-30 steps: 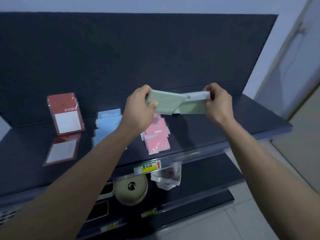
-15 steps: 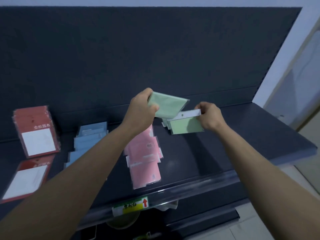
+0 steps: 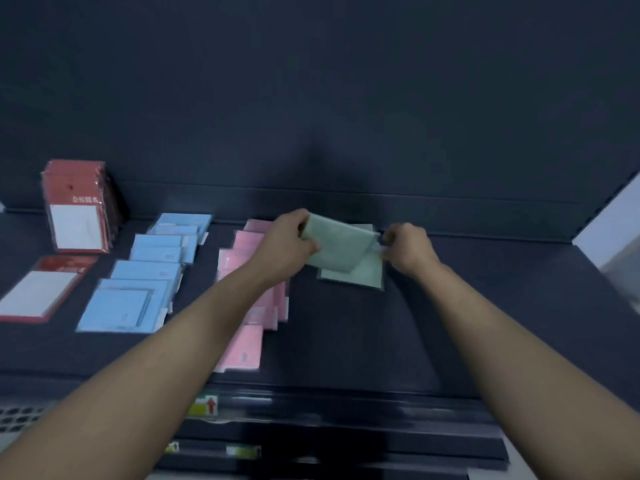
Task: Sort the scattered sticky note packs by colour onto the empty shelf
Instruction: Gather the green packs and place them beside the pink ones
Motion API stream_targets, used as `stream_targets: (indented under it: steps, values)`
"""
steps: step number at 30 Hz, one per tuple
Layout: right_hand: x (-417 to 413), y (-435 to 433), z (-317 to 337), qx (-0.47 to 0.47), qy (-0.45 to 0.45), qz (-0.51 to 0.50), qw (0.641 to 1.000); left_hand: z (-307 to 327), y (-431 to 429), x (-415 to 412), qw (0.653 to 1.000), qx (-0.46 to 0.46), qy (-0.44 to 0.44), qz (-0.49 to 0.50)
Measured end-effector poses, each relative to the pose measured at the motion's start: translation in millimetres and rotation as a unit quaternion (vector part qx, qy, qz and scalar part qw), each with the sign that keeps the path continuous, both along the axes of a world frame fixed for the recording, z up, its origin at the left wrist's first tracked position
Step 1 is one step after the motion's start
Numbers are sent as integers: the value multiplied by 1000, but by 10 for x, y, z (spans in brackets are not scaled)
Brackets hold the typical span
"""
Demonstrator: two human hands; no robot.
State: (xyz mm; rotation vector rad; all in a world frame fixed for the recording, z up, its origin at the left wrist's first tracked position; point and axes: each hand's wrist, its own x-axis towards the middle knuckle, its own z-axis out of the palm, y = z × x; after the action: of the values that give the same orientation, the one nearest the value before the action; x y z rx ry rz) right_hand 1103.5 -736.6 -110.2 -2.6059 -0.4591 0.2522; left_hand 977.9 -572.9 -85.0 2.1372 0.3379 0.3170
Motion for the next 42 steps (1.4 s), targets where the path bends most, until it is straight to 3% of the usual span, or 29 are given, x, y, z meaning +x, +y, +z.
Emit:
stream_targets:
  steps: [3,8,16,21,25,30,37,42]
  values:
    - [71,-66,100,-32,-16,14,999,-148,-137,99,999,-32,37,20]
    - [130,-164,323,10,-69,82,994,-345,-306,243,993,-60,80,59]
    - [51,-147,613,19,-99,176,979,-480,-413,351,971,115,163,131]
    - [-67,42,754,-55,-156,239,957,-271,-419,241,956,235,141,105]
    - [-324,346,997,-103,-238,304,917,152,-206,-144,901,395,107,144]
    - [-931,906,1402,-83,-346,379,854,744,197,-1040,810,524,88,248]
    - [-2342,1883,1870,16,-423,475,771,1279,708,-2680,691,603,149,370]
    - [-3580,2574,2012,82,-448,539,709,1413,1011,-3944,634,603,188,446]
